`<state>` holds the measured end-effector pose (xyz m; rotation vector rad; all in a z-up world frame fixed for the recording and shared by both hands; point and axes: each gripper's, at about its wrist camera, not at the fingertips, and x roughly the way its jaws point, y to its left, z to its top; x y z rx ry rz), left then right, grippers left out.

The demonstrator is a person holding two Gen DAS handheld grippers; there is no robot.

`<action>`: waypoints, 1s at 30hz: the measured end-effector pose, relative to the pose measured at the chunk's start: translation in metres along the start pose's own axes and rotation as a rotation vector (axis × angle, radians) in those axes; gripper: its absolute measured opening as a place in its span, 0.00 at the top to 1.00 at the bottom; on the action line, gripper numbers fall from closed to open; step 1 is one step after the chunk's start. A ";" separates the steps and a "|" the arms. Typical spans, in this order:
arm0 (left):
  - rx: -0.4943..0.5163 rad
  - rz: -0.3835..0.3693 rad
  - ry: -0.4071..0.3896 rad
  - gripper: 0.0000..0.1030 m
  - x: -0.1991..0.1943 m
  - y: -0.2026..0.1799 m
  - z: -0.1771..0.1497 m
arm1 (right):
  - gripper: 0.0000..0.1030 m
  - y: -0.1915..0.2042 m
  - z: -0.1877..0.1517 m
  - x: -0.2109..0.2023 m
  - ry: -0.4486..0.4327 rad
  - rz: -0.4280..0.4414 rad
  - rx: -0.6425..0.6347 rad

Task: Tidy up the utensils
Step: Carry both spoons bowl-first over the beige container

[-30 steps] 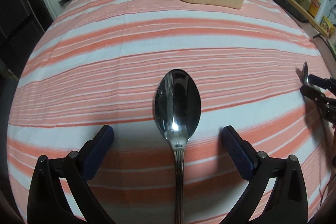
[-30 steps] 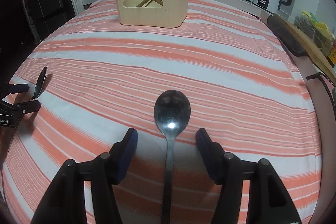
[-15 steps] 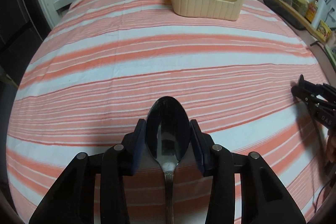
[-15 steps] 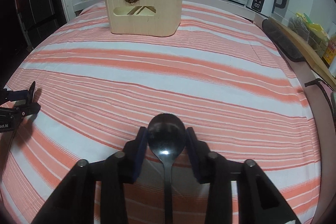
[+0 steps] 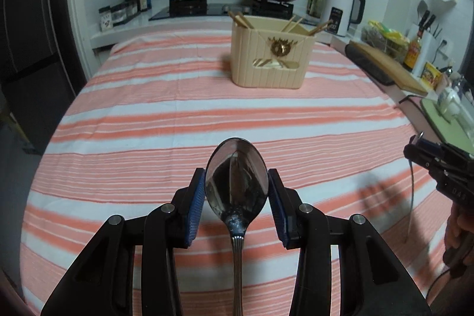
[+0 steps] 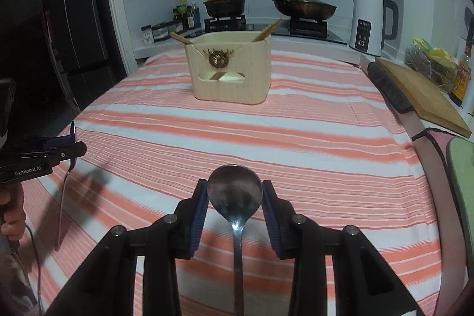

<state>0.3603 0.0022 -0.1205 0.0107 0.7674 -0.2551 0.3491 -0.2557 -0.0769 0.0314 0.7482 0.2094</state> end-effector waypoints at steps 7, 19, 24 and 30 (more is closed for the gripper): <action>-0.006 -0.036 -0.080 0.60 -0.041 -0.009 0.003 | 0.65 0.010 0.005 -0.049 -0.093 0.021 -0.011; -0.008 -0.068 -0.137 0.60 -0.062 -0.020 0.022 | 0.65 0.015 0.033 -0.077 -0.186 0.042 -0.012; -0.007 -0.084 -0.135 0.60 -0.061 -0.022 0.027 | 0.65 0.018 0.043 -0.079 -0.194 0.066 -0.020; -0.008 -0.097 -0.133 0.60 -0.060 -0.019 0.033 | 0.65 0.020 0.051 -0.077 -0.190 0.089 -0.023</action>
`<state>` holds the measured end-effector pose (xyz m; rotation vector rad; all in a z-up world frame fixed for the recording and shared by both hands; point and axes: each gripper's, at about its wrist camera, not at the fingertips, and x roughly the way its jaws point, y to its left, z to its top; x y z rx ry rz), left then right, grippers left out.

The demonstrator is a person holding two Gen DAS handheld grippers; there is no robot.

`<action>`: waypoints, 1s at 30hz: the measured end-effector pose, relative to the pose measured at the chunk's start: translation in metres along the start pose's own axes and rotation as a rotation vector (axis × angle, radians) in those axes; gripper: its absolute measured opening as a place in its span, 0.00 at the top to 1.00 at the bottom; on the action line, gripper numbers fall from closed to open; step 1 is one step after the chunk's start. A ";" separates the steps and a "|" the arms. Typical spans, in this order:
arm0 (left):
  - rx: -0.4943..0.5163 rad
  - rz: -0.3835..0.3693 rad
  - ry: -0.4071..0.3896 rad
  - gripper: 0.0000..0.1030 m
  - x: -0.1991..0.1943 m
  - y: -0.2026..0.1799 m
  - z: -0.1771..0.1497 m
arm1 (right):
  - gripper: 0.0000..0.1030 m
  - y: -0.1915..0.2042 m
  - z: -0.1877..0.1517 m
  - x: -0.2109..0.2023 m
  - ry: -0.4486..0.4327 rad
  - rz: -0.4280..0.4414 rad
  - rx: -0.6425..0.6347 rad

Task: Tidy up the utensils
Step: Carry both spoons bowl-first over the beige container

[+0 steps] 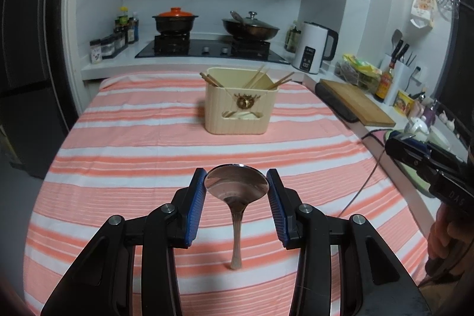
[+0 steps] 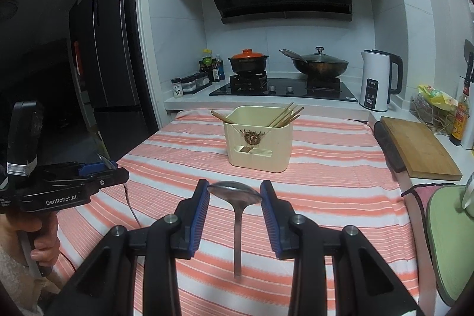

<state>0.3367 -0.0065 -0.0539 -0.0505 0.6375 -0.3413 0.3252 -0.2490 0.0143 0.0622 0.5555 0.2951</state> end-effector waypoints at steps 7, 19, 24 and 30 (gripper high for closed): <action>-0.013 -0.028 0.012 0.60 0.006 0.003 0.013 | 0.65 -0.003 0.015 0.008 0.002 0.024 0.002; -0.046 -0.136 -0.016 0.60 0.017 0.008 0.099 | 0.65 -0.026 0.081 0.054 0.025 0.079 0.039; -0.010 -0.093 -0.124 0.60 0.024 0.002 0.171 | 0.65 -0.039 0.134 0.085 -0.011 0.059 0.047; -0.054 -0.043 -0.240 0.60 0.066 0.008 0.235 | 0.65 -0.055 0.191 0.126 -0.106 0.014 0.054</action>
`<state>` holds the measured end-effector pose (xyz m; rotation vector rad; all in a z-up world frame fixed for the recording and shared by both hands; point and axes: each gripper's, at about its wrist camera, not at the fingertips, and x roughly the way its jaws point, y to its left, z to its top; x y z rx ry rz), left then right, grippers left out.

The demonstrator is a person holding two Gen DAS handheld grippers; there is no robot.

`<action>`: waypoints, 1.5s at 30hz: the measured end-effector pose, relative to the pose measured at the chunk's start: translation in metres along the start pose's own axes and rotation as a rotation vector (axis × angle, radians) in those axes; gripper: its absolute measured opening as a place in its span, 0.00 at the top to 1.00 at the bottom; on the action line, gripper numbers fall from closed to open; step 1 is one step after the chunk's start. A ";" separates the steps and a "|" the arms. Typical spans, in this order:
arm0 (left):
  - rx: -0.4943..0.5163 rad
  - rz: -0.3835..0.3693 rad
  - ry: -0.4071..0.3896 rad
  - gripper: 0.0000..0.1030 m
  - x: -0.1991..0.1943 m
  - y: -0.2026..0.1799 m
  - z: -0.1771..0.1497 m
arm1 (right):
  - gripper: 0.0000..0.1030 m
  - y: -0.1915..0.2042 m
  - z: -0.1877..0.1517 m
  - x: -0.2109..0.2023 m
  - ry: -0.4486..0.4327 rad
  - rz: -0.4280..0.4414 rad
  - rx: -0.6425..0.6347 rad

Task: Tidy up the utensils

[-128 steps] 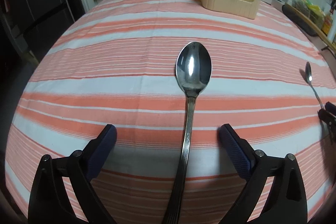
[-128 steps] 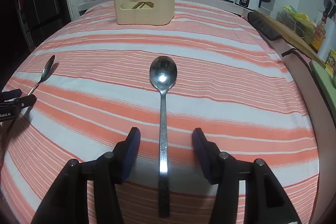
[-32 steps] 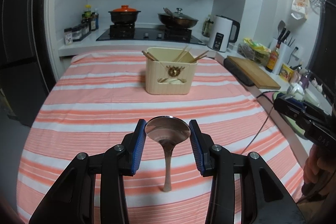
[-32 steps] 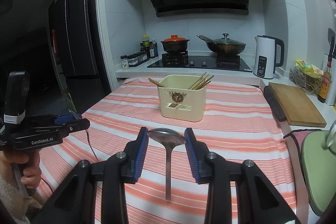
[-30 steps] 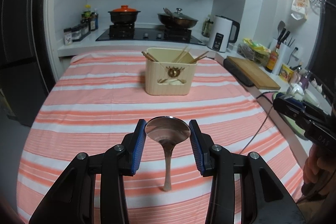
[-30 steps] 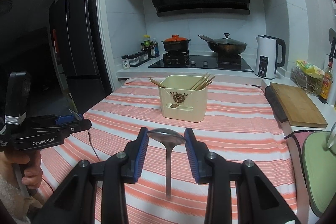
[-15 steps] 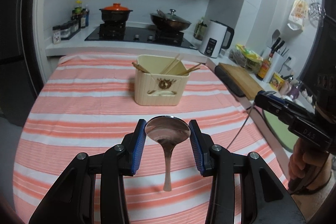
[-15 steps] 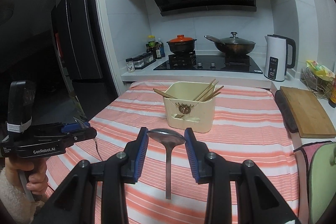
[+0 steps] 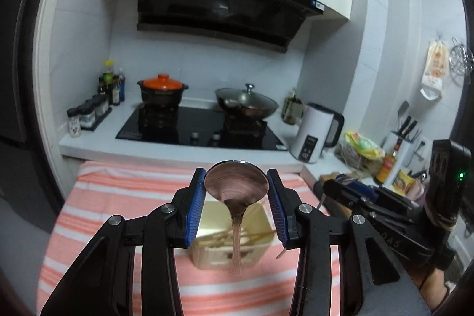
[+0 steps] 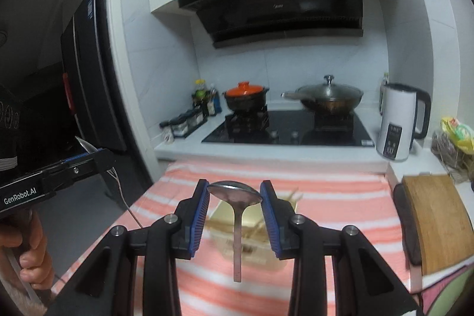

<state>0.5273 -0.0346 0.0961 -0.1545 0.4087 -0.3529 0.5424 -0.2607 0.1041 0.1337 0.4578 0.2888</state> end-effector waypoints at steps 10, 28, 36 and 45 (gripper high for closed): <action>-0.036 0.031 0.143 0.60 0.120 0.011 -0.018 | 0.65 -0.030 0.000 0.102 0.110 -0.031 0.039; -0.071 0.023 0.414 0.50 0.186 0.032 -0.070 | 0.64 -0.048 -0.050 0.171 0.470 -0.040 0.006; -0.033 0.066 0.318 0.10 0.126 0.030 -0.052 | 0.60 -0.046 -0.032 0.137 0.414 -0.045 -0.010; -0.031 0.083 0.240 0.01 0.016 0.011 -0.075 | 0.32 -0.010 -0.032 0.038 0.318 -0.044 -0.044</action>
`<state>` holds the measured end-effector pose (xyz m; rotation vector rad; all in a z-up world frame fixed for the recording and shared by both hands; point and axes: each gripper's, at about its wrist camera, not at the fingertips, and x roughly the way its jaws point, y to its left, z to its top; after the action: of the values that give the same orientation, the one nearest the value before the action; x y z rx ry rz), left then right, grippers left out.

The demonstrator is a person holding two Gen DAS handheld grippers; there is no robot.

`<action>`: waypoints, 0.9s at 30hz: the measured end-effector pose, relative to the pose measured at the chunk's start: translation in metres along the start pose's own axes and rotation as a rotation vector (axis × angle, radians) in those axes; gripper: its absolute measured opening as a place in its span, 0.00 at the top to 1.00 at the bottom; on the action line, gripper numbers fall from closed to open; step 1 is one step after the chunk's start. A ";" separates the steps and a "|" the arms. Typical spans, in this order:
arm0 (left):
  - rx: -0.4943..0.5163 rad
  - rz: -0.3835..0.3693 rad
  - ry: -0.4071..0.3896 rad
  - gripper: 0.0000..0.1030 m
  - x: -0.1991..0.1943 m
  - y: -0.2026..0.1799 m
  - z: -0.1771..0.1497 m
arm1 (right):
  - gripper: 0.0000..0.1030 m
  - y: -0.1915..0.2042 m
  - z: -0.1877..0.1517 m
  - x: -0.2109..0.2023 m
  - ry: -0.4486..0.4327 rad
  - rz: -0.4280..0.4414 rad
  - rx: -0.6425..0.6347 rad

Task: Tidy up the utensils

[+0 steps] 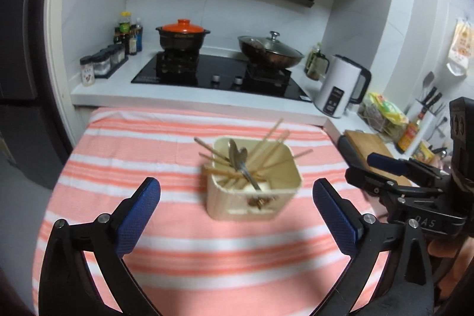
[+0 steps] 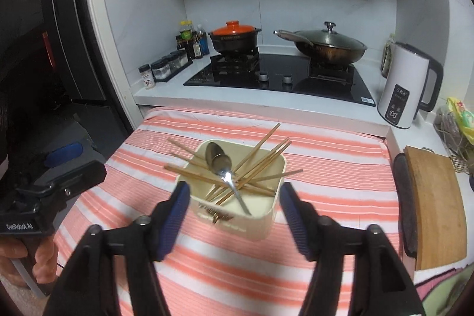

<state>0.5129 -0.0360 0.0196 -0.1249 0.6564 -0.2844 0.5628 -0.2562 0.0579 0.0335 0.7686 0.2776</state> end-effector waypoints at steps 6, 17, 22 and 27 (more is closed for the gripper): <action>0.082 0.104 -0.062 0.00 -0.055 -0.030 -0.026 | 0.26 0.023 -0.031 -0.051 -0.011 0.007 0.005; 0.011 0.277 -0.080 0.00 -0.110 -0.032 -0.048 | 0.13 0.044 -0.060 -0.125 -0.098 -0.014 0.010; 0.005 0.296 -0.100 0.00 -0.131 -0.031 -0.055 | 0.13 0.047 -0.067 -0.138 -0.113 -0.009 0.017; 0.022 0.301 -0.109 0.00 -0.146 -0.036 -0.059 | 0.13 0.054 -0.068 -0.149 -0.132 -0.017 0.005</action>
<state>0.3584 -0.0283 0.0657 -0.0191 0.5552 0.0048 0.4008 -0.2482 0.1172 0.0499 0.6382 0.2548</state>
